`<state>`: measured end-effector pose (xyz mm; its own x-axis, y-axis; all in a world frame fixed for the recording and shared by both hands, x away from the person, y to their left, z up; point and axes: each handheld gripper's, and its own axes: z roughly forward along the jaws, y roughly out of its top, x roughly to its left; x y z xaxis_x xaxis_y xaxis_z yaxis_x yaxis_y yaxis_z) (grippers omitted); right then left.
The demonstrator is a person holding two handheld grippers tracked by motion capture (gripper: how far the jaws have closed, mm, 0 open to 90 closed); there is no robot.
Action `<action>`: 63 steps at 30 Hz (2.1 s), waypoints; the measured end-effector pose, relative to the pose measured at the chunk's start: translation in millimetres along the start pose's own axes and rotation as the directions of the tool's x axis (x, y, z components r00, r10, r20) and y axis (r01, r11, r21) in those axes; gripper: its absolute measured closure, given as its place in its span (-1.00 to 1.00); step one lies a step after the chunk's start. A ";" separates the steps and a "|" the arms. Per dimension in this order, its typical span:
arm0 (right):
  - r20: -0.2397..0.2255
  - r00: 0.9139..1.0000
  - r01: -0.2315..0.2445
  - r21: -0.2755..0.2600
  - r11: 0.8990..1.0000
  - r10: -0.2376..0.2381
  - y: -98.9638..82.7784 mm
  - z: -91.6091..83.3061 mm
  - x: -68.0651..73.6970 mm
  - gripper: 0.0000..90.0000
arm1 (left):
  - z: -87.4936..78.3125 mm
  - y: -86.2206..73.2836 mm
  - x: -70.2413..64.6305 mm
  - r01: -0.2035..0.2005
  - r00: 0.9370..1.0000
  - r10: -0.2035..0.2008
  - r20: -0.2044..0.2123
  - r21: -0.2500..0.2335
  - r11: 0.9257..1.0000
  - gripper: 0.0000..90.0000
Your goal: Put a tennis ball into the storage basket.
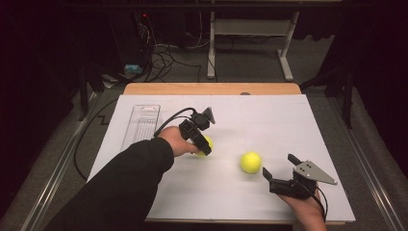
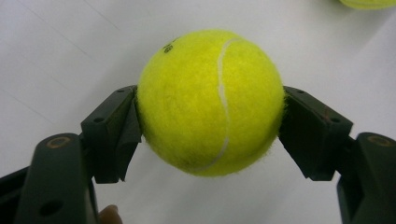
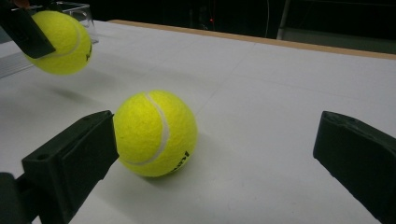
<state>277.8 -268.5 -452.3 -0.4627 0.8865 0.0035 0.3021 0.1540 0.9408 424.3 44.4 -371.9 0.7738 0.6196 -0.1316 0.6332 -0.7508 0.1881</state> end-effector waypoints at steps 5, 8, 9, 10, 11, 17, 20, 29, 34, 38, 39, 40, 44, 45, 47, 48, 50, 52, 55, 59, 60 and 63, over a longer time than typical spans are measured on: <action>0.000 1.000 0.003 0.001 1.000 -0.003 0.0 0.2 0.3 -1.00 | -1.8 -6.6 -2.3 -0.011 1.000 0.011 0.008 0.003 1.000 -0.41; 0.000 1.000 0.001 0.001 1.000 -0.001 0.0 0.0 0.2 -1.00 | -3.2 -10.4 -3.1 -0.014 1.000 0.014 0.013 0.009 1.000 -0.41; 0.000 1.000 0.001 0.001 1.000 -0.001 0.0 0.0 0.2 -1.00 | -3.1 -11.9 -3.2 -0.015 1.000 0.015 0.015 0.008 1.000 -0.41; -0.001 1.000 0.002 0.001 1.000 -0.002 0.0 0.0 0.2 -1.00 | -3.9 -12.9 -3.1 -0.021 1.000 0.021 0.014 0.018 1.000 -0.41; 0.000 1.000 0.003 0.002 1.000 -0.003 0.0 0.1 0.3 -1.00 | -3.7 -14.4 -3.8 -0.016 1.000 0.015 0.016 0.010 1.000 -0.41; -0.001 1.000 0.003 0.002 1.000 -0.003 -0.1 0.1 0.6 -1.00 | -6.9 -22.1 -2.8 -0.014 0.999 0.013 0.033 0.011 1.000 -0.41; -0.001 1.000 0.003 0.003 1.000 -0.003 -0.2 0.1 0.6 -1.00 | -6.9 -25.7 -2.1 -0.009 0.999 0.009 0.038 0.015 1.000 -0.41; 0.000 1.000 0.004 0.006 1.000 -0.004 -0.4 0.3 0.7 -1.00 | -7.9 -36.7 -3.6 -0.006 0.999 0.006 0.042 0.010 1.000 -0.41; -0.002 1.000 0.008 0.003 1.000 -0.008 -0.3 0.2 1.0 -1.00 | -6.7 -41.7 -5.7 -0.009 0.999 0.008 0.046 0.023 1.000 -0.41; -0.002 1.000 0.009 0.003 1.000 -0.009 -0.5 0.4 1.0 -1.00 | -3.0 -45.6 -7.7 -0.003 0.999 0.002 0.045 0.034 0.999 -0.41; -0.002 1.000 0.009 0.003 1.000 -0.009 -0.5 0.4 1.0 -1.00 | -2.3 -46.4 -8.1 -0.002 0.999 0.001 0.044 0.039 0.999 -0.41; -0.001 1.000 0.009 0.003 1.000 -0.009 -0.5 0.4 1.0 -1.00 | -1.6 -47.3 -8.1 -0.004 0.999 0.002 0.046 0.040 0.999 -0.41; -0.001 1.000 0.010 0.004 1.000 -0.010 -0.6 0.5 1.0 -1.00 | 0.1 -50.1 -8.3 -0.001 0.999 -0.002 0.051 0.047 0.999 -0.41; -0.001 1.000 0.010 0.005 1.000 -0.010 -0.6 0.5 1.0 -1.00 | 0.5 -50.5 -7.8 0.003 0.999 -0.006 0.048 0.049 0.999 -0.41; 0.000 1.000 0.011 0.005 1.000 -0.011 -0.7 0.8 1.3 -1.00 | 1.0 -51.4 -6.8 0.008 0.999 -0.010 0.049 0.048 0.999 -0.41; -0.001 1.000 0.011 0.004 1.000 -0.011 -0.7 0.8 1.4 -1.00 | 1.1 -51.9 -6.4 0.009 0.999 -0.012 0.051 0.049 0.999 -0.41; -0.001 1.000 0.010 0.004 1.000 -0.010 -0.7 0.8 1.4 -1.00 | 1.4 -53.7 -6.0 0.011 0.999 -0.014 0.053 0.048 0.999 -0.41; -0.002 1.000 0.010 0.006 1.000 -0.010 -0.6 0.5 1.1 -1.00 | 2.0 -55.9 -5.9 0.012 0.999 -0.015 0.049 0.050 0.999 -0.41; -0.001 1.000 0.009 0.007 1.000 -0.009 -0.8 0.7 1.3 -1.00 | 3.0 -59.3 -4.7 0.016 0.998 -0.019 0.057 0.060 0.998 -0.41; -0.003 1.000 0.008 0.008 1.000 -0.008 -0.8 0.9 1.8 -1.00 | 5.5 -64.5 -2.5 0.029 0.997 -0.033 0.065 0.062 0.998 -0.41; -0.003 1.000 0.008 0.008 1.000 -0.008 -0.8 0.8 1.8 -1.00 | 5.6 -65.8 -2.3 0.032 0.997 -0.036 0.066 0.065 0.997 -0.41; -0.003 1.000 0.008 0.009 1.000 -0.008 -0.8 0.9 1.8 -1.00 | 5.0 -68.8 -0.9 0.039 0.997 -0.043 0.063 0.064 0.997 -0.41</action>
<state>277.5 -266.7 -453.3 -0.4672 0.8842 -0.0027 0.3058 0.1644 0.9378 380.1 94.3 -389.6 0.7455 0.6357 -0.2003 0.6626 -0.7392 0.1204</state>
